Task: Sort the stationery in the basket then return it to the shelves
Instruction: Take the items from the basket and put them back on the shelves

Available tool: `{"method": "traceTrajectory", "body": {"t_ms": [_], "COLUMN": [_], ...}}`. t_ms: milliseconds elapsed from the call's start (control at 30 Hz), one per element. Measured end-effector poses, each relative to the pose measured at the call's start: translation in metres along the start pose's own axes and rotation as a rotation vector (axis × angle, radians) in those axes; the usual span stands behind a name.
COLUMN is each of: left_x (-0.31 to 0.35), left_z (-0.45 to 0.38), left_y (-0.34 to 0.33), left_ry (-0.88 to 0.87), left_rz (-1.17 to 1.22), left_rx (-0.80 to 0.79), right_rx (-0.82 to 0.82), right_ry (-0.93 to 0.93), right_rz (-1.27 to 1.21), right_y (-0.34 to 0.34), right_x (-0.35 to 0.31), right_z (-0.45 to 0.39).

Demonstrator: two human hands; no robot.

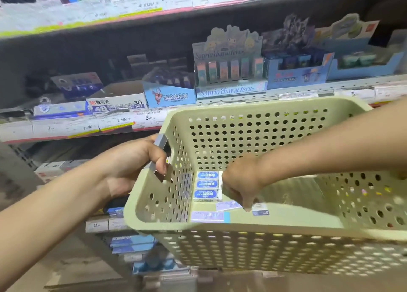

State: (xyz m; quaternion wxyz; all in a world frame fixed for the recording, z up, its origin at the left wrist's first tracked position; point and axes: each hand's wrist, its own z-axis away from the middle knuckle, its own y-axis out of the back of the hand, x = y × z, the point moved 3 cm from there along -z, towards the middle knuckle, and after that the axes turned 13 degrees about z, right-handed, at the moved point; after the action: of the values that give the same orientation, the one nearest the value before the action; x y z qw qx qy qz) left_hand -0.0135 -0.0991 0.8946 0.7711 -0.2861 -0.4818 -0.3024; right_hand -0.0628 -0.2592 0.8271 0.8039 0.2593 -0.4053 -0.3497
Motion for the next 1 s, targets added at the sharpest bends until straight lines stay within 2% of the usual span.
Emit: {"method": "traceTrajectory", "body": {"t_ms": [133,233,367,533,733,900,1000], "left_x": [-0.005,-0.006,-0.006,-0.002,0.002,0.003,0.004], "left_z": [-0.001,-0.006,-0.012,-0.02,-0.026,-0.031,-0.034], "left_y": [0.002,0.004,0.005,0.008,0.016,0.019,0.02], "left_ry": [-0.004,-0.002,0.024,0.022,0.026,0.009,0.011], "left_rz": [0.014,0.024,0.019,0.038,0.07,0.082,0.089], "left_rx": [-0.002,0.007,0.016,0.051,0.073,0.071,0.078], "right_rx": [0.03,-0.007,-0.062,0.048,0.388,0.687,0.894], "right_ry": [-0.008,-0.028,-0.037,-0.028,0.013,-0.071,-0.196], "right_rz": [0.03,-0.002,-0.227,-0.562,-1.053,-1.188,-1.183], "right_y": [-0.003,-0.003,0.003,0.017,0.038,0.055,0.062], "right_x": [-0.006,0.001,0.026,0.065,0.112,0.144,0.159], "right_z": [-0.002,-0.001,0.006,0.027,0.058,0.065,0.062]}}
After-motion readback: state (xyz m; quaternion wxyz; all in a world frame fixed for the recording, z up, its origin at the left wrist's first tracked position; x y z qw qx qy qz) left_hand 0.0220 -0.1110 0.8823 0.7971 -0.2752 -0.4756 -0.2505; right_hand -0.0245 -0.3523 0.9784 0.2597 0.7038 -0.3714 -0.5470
